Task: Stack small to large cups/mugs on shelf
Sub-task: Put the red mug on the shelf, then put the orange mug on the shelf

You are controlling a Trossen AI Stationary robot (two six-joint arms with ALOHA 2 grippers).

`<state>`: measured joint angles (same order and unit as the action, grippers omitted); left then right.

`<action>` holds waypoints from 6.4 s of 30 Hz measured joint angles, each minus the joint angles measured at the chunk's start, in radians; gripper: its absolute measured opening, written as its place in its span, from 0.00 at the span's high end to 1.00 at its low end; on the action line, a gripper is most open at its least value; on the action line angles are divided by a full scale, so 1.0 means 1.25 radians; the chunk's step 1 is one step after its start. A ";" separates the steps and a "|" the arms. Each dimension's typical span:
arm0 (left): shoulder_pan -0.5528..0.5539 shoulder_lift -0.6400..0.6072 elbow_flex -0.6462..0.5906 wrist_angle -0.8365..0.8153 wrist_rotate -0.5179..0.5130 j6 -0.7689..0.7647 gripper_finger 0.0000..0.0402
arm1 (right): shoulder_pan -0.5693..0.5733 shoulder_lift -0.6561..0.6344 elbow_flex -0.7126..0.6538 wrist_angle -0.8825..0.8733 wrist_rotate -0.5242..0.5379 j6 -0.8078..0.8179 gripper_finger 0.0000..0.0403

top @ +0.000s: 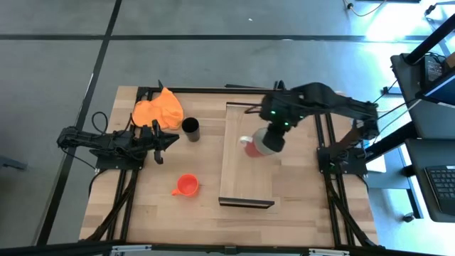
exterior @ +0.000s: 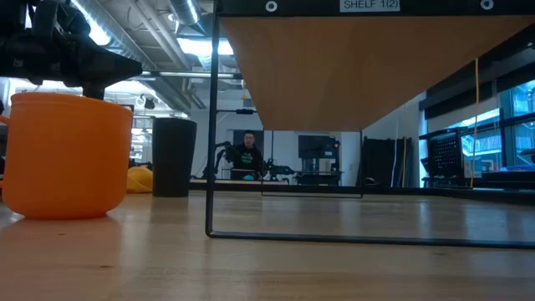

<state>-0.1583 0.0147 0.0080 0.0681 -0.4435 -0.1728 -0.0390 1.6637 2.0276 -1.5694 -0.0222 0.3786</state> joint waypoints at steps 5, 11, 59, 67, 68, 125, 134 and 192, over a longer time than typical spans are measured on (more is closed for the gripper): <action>0.000 0.000 0.000 0.000 0.000 0.000 0.92 | -0.035 0.067 0.014 0.000 -0.052 -0.078 0.94; 0.000 0.000 0.000 0.000 0.000 0.000 0.92 | -0.064 0.115 0.015 0.000 -0.052 -0.132 0.94; 0.000 0.000 0.000 0.000 0.000 0.000 0.92 | -0.067 0.117 0.179 0.081 0.087 -0.153 0.74; 0.000 0.000 0.000 0.000 0.000 0.000 0.92 | -0.067 0.155 0.180 0.128 0.066 -0.125 0.89; 0.000 0.000 0.000 0.000 0.000 0.000 0.92 | -0.067 0.164 0.180 0.149 0.065 -0.132 0.93; 0.000 0.000 0.000 0.000 0.000 0.000 0.92 | -0.080 0.273 0.179 0.116 -0.132 -0.271 0.98; 0.000 0.000 0.000 0.000 0.000 0.000 0.92 | -0.065 0.273 0.179 0.120 -0.129 -0.268 0.98; 0.007 -0.001 0.002 0.470 -0.269 -0.238 0.92 | -0.074 0.057 0.259 0.407 0.150 -0.306 0.64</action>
<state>-0.1497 0.0132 0.0101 0.6561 -0.7796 -0.4707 -0.1313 1.7351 2.3520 -1.0603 0.1650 -0.0043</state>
